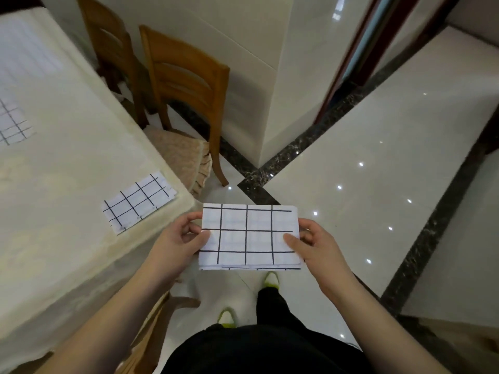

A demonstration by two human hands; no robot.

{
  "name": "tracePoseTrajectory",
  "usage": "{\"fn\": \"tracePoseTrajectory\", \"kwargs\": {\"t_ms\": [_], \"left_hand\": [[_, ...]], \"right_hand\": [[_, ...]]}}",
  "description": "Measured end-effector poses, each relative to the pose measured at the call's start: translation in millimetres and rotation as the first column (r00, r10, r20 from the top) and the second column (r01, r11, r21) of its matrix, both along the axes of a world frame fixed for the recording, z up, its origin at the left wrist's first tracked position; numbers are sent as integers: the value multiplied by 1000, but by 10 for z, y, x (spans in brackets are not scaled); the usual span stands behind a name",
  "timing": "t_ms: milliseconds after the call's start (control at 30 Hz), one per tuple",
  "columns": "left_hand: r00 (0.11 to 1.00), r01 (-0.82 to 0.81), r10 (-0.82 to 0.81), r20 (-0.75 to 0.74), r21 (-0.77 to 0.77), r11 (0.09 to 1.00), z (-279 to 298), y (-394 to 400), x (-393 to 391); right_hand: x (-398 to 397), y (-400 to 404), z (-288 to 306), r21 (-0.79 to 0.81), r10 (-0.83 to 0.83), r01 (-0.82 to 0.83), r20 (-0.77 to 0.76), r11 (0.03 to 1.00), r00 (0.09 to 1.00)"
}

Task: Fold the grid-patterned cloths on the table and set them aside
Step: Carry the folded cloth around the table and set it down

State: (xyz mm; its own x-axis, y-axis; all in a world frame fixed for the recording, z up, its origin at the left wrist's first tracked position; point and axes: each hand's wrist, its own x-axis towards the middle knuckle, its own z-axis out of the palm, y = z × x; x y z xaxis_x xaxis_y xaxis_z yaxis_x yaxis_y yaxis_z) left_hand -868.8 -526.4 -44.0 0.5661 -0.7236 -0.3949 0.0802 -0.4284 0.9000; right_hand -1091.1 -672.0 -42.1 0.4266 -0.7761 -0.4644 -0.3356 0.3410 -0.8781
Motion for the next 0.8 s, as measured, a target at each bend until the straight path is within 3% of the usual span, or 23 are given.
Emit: {"fn": "tracePoseTrajectory", "kwargs": {"t_ms": [267,433,800], "left_hand": [[955,-296,295,18,34,955,192,-327,133],[850,-522,525,-44,63,850,141,-258,187],[632,-761,767,-111,98,641,-307,118,616]], "right_hand": [[694,-897,-27,7,336,-337,46,941,941],[1172,-1106,-107,19,495,-497,62,867,866],[2176,-908,-417,93,704,-701,8,707,711]]}}
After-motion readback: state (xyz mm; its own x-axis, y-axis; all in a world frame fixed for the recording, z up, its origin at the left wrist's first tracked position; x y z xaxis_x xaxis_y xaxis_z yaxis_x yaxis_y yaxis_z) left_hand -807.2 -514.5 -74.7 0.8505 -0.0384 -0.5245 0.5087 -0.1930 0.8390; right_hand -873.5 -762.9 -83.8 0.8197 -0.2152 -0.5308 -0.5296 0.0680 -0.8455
